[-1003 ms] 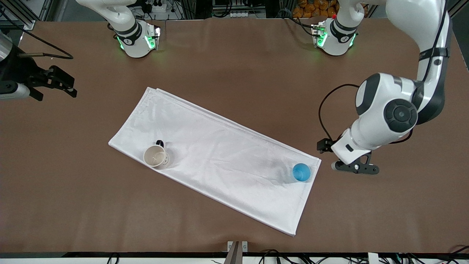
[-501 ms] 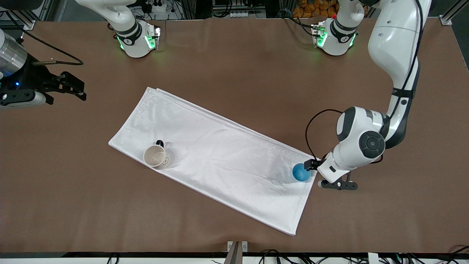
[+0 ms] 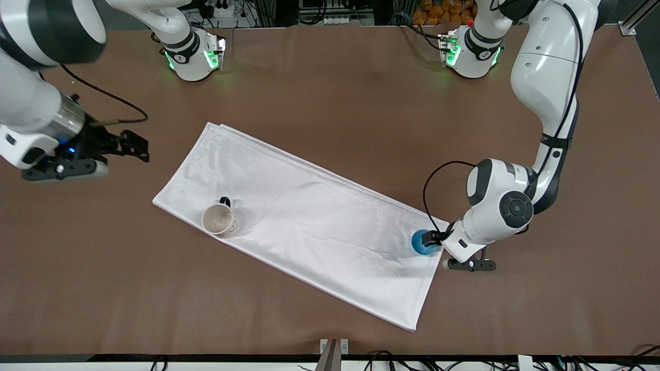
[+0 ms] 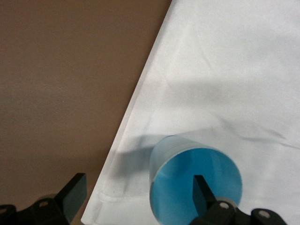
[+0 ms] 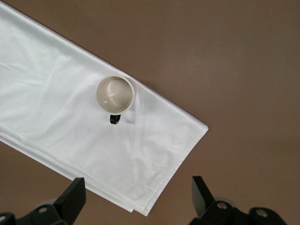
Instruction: Place blue cup into white mug on table
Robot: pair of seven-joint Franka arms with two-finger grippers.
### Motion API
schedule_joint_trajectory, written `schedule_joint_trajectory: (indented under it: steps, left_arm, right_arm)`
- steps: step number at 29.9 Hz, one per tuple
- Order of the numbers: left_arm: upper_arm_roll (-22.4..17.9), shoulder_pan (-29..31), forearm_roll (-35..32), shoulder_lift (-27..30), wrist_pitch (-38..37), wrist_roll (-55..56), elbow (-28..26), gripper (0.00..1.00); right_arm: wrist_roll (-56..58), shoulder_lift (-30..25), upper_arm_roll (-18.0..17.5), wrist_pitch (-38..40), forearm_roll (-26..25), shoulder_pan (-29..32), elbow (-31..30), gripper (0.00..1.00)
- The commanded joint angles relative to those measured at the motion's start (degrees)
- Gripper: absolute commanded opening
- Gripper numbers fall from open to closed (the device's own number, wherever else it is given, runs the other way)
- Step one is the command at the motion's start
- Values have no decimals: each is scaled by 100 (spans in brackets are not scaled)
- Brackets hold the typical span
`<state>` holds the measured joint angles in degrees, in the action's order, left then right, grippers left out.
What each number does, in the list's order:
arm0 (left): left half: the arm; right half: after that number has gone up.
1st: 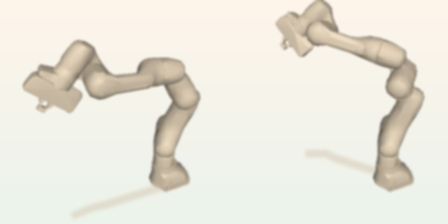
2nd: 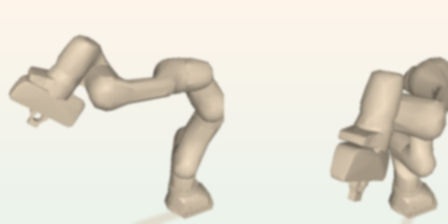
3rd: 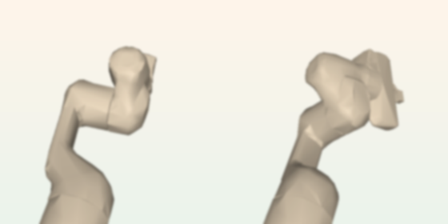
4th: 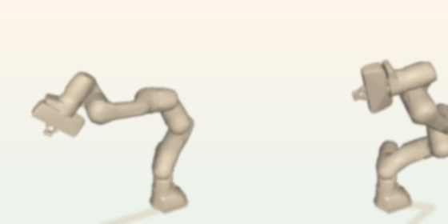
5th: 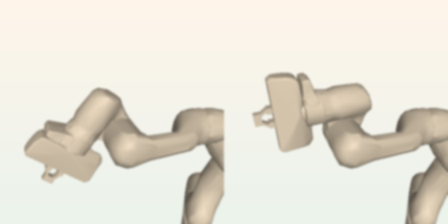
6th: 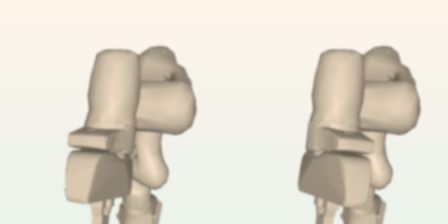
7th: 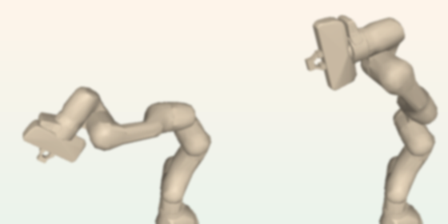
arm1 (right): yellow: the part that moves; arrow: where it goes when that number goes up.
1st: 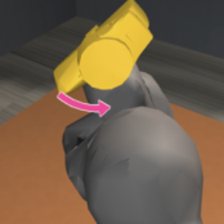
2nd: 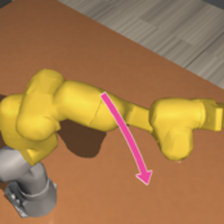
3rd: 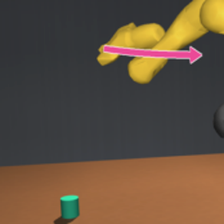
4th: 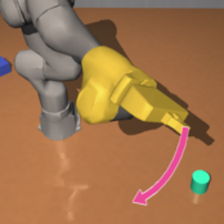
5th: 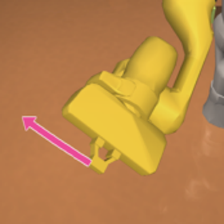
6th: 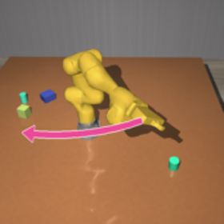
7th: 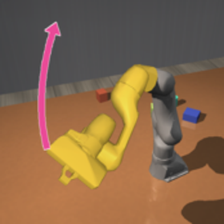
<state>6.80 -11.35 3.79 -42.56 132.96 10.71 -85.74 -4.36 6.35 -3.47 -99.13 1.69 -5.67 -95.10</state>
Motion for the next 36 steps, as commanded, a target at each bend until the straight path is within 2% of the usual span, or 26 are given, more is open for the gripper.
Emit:
schedule_joint_trajectory:
  steps: [1,2,4,5,6,7,13,19,25,36]
  left_arm:
    - [-21,-139,78,-200,143,221,128,97]
    - [-21,-139,78,-209,160,256,128,82]
    - [-21,-157,69,-217,169,422,119,36]
    - [-30,-192,69,-217,169,545,110,19]
    - [-39,-236,43,-217,178,694,110,4]
    - [-47,-280,34,-226,195,826,110,0]
    - [-56,-333,17,-314,450,1030,110,0]
    - [-56,-333,-1,-314,450,995,110,0]
    - [-56,-333,-1,-305,450,986,110,0]
    - [-65,-210,-167,-138,389,898,128,0]
  right_arm:
    - [-732,331,-215,-589,51,-154,-386,100]
    - [-741,436,-215,-616,34,-154,-395,100]
    - [-829,612,-259,-642,34,-154,-404,100]
    - [-890,665,-294,-668,34,-163,-413,100]
    - [-1082,727,-329,-695,34,-171,-421,100]
    - [-1302,771,-373,-756,7,-189,-474,100]
    - [-1761,982,-514,-1661,-300,-364,-1106,100]
    - [-1936,1430,-506,-2224,-327,-646,-1274,100]
    - [-2262,1781,-505,-2435,-774,-708,-1274,100]
    - [-2253,2010,-461,-2602,-828,-664,-1300,100]
